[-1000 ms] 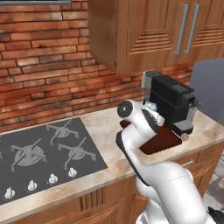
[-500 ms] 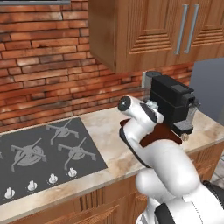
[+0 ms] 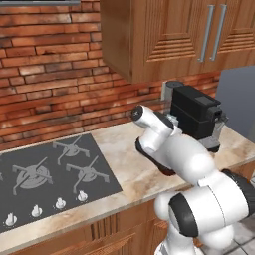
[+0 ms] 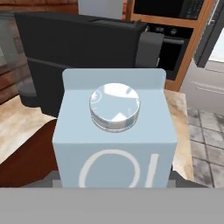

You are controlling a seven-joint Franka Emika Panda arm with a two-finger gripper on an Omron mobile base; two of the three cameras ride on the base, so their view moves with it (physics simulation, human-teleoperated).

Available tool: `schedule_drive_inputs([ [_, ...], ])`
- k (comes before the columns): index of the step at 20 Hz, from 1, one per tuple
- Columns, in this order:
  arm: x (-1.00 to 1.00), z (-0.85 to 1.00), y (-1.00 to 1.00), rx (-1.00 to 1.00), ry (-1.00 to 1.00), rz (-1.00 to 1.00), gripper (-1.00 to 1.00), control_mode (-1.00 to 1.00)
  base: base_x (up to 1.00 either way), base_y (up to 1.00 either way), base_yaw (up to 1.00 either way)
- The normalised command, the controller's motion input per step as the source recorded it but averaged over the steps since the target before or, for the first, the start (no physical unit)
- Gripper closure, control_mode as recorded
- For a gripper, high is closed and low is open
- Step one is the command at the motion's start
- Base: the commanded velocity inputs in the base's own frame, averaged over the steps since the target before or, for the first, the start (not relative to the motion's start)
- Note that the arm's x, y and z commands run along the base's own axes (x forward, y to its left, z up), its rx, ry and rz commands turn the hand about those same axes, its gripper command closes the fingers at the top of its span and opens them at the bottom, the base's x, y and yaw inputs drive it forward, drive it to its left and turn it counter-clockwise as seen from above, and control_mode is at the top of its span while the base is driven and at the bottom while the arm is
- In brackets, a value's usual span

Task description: Take out the milk from the fridge and place it on the tray on the counter. Then take the sugar cube near the tray and place it in the tray.

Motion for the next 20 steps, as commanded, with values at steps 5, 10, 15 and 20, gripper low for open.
schedule_drive_inputs([
  [5,0.08,-0.03,0.0,-0.01,-0.01,-0.07,1.0,-1.0,0.0,0.0,0.0],
  [10,0.17,-0.06,0.0,-0.04,0.0,-0.09,1.0,-1.0,0.0,0.0,0.0],
  [15,0.14,-0.1,-0.01,-0.04,0.0,-0.08,1.0,-1.0,0.0,0.0,0.0],
  [20,0.02,-0.16,0.0,-0.05,-0.03,-0.07,1.0,-1.0,0.0,0.0,0.0],
])
